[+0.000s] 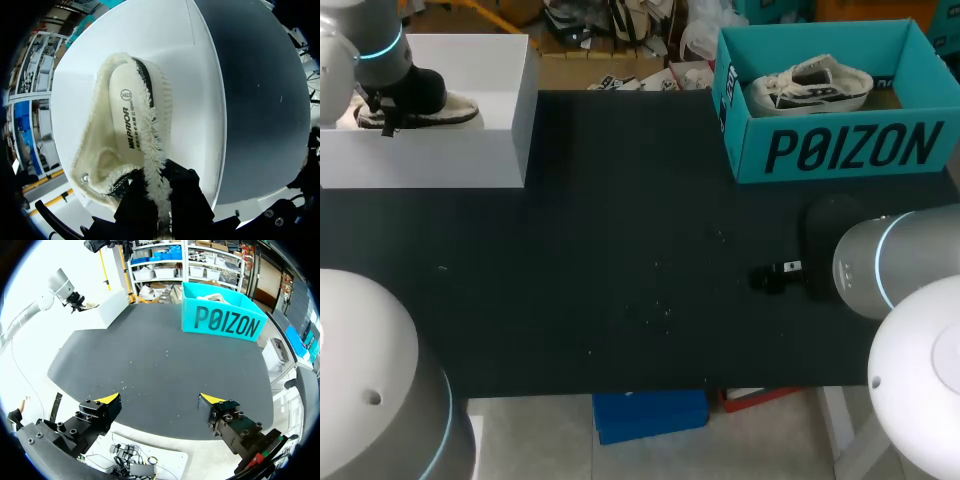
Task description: Take the shoe out of the shoebox, open the shoe tongue, remove and reinsert the insole, then place the shoe into the shoebox
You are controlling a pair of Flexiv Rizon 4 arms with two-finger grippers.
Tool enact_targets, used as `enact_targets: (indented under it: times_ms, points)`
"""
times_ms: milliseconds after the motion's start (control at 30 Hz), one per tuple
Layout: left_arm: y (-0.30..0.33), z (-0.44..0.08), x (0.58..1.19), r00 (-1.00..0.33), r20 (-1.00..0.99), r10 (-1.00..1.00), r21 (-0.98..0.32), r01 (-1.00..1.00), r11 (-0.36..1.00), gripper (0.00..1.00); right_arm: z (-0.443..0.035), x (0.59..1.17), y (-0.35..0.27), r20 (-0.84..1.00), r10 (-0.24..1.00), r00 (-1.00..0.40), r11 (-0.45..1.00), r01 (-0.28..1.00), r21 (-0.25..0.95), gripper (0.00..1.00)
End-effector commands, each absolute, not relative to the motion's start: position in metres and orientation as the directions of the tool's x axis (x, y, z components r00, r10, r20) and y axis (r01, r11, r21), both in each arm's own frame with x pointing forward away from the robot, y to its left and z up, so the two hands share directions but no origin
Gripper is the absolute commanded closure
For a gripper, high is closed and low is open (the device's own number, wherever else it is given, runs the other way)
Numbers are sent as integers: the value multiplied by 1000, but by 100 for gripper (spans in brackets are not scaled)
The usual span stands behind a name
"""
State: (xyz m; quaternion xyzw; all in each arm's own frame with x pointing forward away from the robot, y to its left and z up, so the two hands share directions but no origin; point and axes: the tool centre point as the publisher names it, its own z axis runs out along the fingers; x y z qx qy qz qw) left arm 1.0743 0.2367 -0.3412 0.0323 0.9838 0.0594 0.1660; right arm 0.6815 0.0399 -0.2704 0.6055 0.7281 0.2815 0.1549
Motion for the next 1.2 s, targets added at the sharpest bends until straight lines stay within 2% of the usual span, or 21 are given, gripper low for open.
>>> enact_targets:
  times_ms: [33,133,167,200,300,333,367,400,433,567,767,867,933,967,1000,1067,1200]
  points:
    - [236,-349,1081,-948,-308,84,121,48,992,100,-272,681,41,115,969,-217,106,792,601,0]
    - [236,-351,1081,-952,-295,80,112,49,993,100,-272,681,41,115,969,-217,106,792,601,0]
    - [236,-351,1080,-953,-293,78,107,48,993,78,-272,681,41,115,969,-217,106,792,601,0]
    - [236,-351,1080,-953,-292,75,104,46,993,67,-272,681,41,115,969,-217,106,792,601,0]
    - [237,-346,1080,-956,-288,58,92,32,995,51,-272,681,41,115,969,-217,106,792,601,0]
    - [237,-344,1080,-957,-286,45,81,22,996,50,-272,681,41,115,969,-217,106,792,601,0]
    - [237,-340,1080,-959,-283,38,67,19,998,44,-272,681,41,115,969,-217,106,792,601,0]
    - [237,-337,1081,-958,-285,37,66,19,998,33,-272,681,41,115,969,-217,106,792,601,0]
    - [237,-332,1081,-958,-287,31,60,14,998,30,-272,681,41,115,969,-217,106,792,601,0]
    - [230,-307,1077,-955,-295,15,44,2,999,37,-272,681,41,115,969,-217,106,792,601,0]
    - [213,-267,1067,-955,-295,-18,53,-36,998,33,-272,681,41,115,969,-217,106,792,601,0]
    - [200,-251,1062,-956,-289,-46,46,-62,997,22,-272,681,41,115,969,-217,106,792,601,0]
    - [189,-240,1056,-955,-290,-63,25,-73,997,22,-272,681,41,115,969,-217,106,792,601,0]
    - [182,-236,1053,-955,-291,-62,26,-73,997,17,-272,681,41,115,969,-217,106,792,601,0]
    - [174,-231,1050,-952,-296,-70,8,-76,997,8,-272,681,41,115,969,-217,106,792,601,0]
    - [159,-223,1045,-954,-288,-80,-13,-79,997,0,-272,681,41,115,969,-217,106,792,601,0]
    - [131,-212,1036,-949,-259,-179,-52,-171,984,0,-272,681,41,115,969,-217,106,792,601,0]
